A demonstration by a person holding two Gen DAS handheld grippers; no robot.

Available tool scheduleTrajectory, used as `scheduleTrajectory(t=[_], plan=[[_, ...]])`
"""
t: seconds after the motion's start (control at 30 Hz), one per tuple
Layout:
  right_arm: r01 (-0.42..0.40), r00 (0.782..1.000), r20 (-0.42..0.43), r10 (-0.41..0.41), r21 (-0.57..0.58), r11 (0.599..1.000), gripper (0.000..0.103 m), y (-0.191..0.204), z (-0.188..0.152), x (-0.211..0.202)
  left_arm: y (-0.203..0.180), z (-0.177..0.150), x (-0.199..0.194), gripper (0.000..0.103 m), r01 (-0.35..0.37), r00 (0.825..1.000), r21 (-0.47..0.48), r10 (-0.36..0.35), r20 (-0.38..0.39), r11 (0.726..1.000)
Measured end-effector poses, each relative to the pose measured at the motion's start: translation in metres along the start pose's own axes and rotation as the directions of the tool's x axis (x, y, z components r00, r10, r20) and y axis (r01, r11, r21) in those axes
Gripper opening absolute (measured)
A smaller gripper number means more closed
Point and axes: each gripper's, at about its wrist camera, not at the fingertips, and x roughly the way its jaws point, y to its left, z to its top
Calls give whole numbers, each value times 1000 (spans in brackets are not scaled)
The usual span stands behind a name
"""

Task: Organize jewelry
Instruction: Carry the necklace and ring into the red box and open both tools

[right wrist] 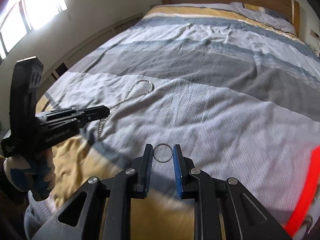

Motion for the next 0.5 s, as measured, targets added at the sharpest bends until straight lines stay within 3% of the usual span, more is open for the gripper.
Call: scheduleTrajectory(t=[0.5], plan=[[31, 994, 99, -35, 39, 999, 20, 18, -64, -121, -61, -44, -107, 2, 78, 994, 23, -80, 71, 997]])
